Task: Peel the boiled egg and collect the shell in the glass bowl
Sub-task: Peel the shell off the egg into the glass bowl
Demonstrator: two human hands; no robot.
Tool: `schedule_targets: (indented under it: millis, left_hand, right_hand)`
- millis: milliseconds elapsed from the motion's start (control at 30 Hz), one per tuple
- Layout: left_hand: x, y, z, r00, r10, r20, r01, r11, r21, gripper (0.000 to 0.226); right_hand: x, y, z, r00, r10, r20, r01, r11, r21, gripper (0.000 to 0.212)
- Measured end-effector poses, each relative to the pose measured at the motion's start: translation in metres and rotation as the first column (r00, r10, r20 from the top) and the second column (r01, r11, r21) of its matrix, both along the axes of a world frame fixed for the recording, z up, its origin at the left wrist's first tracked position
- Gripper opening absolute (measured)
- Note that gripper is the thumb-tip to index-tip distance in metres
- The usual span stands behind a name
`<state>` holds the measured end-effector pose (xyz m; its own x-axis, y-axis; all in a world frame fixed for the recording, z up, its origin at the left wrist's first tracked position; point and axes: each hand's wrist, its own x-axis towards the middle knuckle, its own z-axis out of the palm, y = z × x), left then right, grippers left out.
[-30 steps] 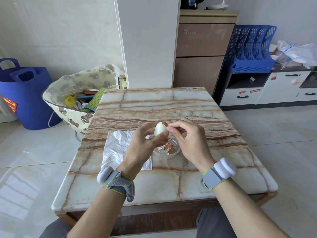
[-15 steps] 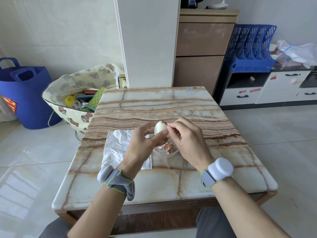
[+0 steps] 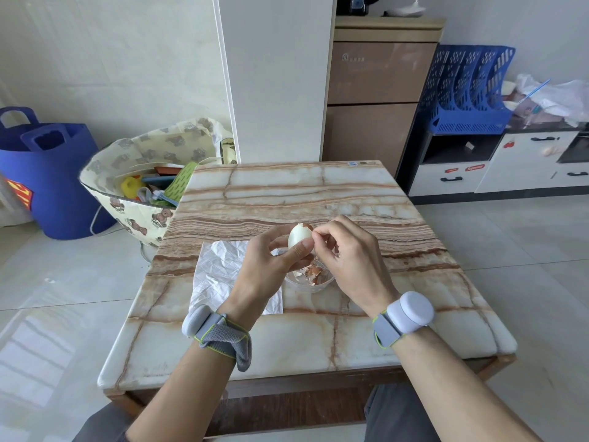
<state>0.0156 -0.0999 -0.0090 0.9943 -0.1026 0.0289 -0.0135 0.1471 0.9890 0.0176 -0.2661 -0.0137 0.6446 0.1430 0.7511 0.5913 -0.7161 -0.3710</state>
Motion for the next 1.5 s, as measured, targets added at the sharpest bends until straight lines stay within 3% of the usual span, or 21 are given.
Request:
schedule_targets:
  millis: [333,600,1133,1300,1500]
  left_hand:
    - [-0.0013,-0.0001,-0.0006,1.000,-0.019,-0.004,0.019,1.000,0.012,0.036]
    - [-0.0030,-0.0005,0.0038,0.999,-0.047,-0.007,0.047,0.999,-0.001,0.037]
    - [-0.0038,-0.0014,0.0052,0.999,-0.023,-0.032,0.022,0.999,-0.048,0.037]
    - [-0.0025,-0.0021,0.0027,0.998,0.005,-0.067,-0.012,0.995,-0.100,0.041]
    - [-0.0040,-0.0010,0.0020,0.998,-0.032,-0.052,0.028,0.997,-0.079,0.026]
  right_hand:
    - [0.0008,-0.0016,-0.0007,1.000,0.019,0.000,-0.019,1.000,0.019,0.011]
    - [0.0029,-0.0006,-0.0016,0.983,0.051,-0.177,0.012,0.942,0.336,0.009]
    - [0.0052,-0.0044,-0.0087,0.961,-0.005,-0.277,0.089,0.953,0.291,0.013]
    - [0.0027,-0.0030,-0.0036,0.956,0.096,-0.278,0.013,0.930,0.367,0.007]
    - [0.0020,-0.0009,-0.0016,0.950,0.147,-0.276,-0.036,0.928,0.370,0.005]
